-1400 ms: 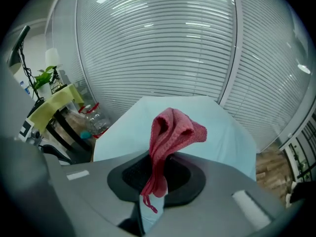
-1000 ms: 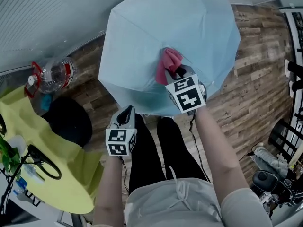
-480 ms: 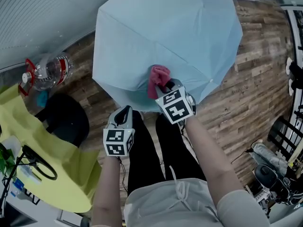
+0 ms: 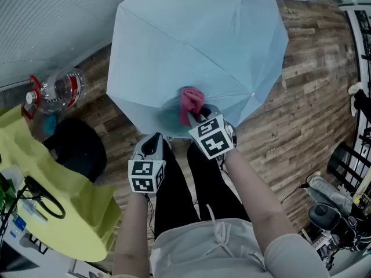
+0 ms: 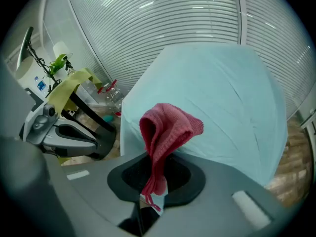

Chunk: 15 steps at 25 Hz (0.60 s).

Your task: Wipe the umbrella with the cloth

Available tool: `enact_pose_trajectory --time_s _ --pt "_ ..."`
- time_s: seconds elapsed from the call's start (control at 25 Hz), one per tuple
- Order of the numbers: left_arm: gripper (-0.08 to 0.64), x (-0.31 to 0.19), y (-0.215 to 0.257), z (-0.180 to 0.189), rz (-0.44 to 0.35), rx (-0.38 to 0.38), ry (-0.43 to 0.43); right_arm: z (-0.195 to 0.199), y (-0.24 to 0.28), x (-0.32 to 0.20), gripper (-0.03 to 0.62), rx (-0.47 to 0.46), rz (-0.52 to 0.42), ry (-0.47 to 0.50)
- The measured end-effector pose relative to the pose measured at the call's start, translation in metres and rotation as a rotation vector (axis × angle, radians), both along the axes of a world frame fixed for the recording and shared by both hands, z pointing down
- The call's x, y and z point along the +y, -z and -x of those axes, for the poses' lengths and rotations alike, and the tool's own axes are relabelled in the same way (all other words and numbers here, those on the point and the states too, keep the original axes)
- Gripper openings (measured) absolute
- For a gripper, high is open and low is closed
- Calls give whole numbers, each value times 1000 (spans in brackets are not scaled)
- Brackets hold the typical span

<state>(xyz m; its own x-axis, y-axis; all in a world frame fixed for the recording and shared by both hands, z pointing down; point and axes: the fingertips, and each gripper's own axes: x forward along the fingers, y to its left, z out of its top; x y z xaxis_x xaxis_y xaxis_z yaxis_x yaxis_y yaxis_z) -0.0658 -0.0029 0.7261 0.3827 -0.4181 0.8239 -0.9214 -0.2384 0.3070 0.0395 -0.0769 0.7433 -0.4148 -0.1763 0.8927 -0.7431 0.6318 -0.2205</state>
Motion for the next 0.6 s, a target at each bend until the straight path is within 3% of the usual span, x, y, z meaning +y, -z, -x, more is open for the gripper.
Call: enact_pose_trajectory --time_s 0.28,0.6 --pt "6 -20 66 -19 -101 22 30 -13 78 -7 55 -90 -85 -50" --pt "6 -75 229 -21 -382 22 69 -31 226 -32 55 -158 -286 -73"
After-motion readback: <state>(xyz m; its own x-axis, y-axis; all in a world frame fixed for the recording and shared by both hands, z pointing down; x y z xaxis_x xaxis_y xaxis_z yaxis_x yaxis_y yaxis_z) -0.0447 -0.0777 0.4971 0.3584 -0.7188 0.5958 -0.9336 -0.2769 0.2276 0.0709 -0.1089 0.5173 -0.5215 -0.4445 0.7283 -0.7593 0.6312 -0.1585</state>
